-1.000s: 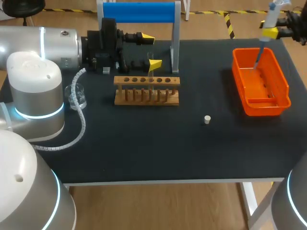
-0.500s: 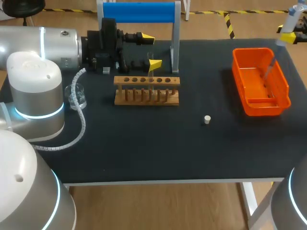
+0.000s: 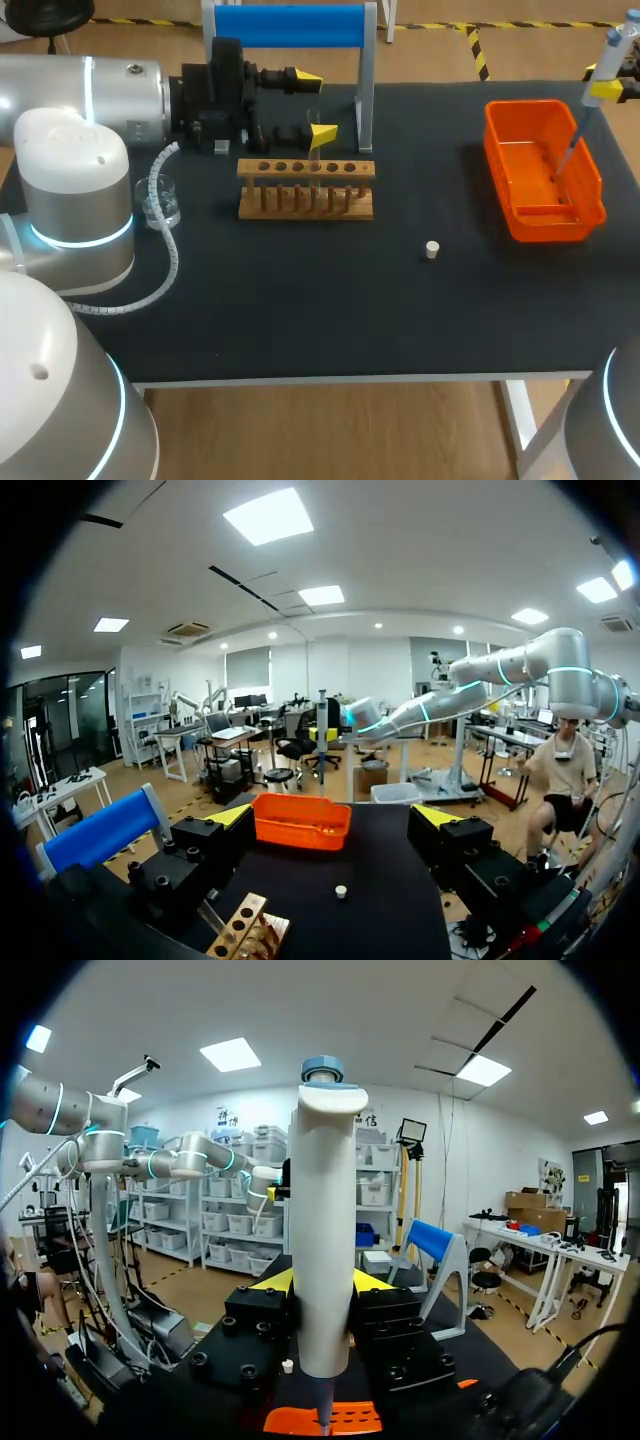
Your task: Invert the test tube, pick up the pipette, mount the tip to pipette, aspirate from beaker and dispense into the tube, eject the tip, return the pipette, and cap with the stopper.
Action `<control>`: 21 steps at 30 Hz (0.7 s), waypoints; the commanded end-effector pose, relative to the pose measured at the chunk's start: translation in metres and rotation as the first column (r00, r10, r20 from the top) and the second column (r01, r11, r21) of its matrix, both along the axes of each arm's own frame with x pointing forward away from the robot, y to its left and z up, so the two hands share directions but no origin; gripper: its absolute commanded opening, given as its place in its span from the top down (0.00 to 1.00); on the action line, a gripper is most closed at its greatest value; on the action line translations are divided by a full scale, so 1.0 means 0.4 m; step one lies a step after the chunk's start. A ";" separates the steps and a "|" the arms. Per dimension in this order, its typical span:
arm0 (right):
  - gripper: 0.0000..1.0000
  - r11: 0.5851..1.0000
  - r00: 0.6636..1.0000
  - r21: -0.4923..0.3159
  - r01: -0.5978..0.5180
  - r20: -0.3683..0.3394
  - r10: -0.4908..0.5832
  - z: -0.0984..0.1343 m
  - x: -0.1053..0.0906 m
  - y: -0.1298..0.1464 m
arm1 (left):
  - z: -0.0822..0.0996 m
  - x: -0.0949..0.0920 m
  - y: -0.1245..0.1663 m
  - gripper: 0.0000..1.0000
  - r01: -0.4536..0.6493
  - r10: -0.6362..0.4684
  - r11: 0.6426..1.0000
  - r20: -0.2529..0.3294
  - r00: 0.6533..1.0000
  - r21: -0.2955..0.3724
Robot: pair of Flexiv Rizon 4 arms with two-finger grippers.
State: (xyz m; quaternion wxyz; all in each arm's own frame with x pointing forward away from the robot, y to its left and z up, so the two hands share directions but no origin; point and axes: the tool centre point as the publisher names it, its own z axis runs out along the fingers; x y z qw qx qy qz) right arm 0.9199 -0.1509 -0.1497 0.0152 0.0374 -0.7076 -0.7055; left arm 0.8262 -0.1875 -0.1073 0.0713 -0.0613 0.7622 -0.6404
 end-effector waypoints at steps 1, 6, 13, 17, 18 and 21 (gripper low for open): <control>1.00 0.999 0.999 0.011 -0.039 0.005 0.038 -0.019 0.016 -0.014 | -0.002 -0.001 0.000 0.00 -0.001 0.001 1.000 0.002 1.000 -0.003; 1.00 0.999 0.998 0.017 -0.046 0.033 0.046 -0.030 0.024 -0.022 | -0.002 -0.001 0.000 0.00 -0.001 0.001 1.000 0.002 1.000 -0.003; 1.00 0.997 0.995 0.016 -0.073 0.066 0.072 -0.034 0.032 -0.026 | -0.002 -0.001 0.000 0.00 -0.001 0.001 1.000 0.002 1.000 -0.003; 1.00 0.996 0.994 0.010 -0.084 0.065 0.084 -0.037 0.035 -0.027 | -0.002 -0.001 0.000 0.00 -0.001 0.001 1.000 0.002 1.000 -0.003; 1.00 0.996 0.994 0.009 -0.086 0.065 0.085 -0.038 0.035 -0.027 | -0.002 -0.001 0.000 0.00 -0.001 0.001 1.000 0.002 1.000 -0.003; 1.00 0.996 0.994 0.007 -0.087 0.061 0.086 -0.041 0.036 -0.027 | -0.002 -0.001 0.000 0.00 -0.001 0.001 1.000 0.002 1.000 -0.003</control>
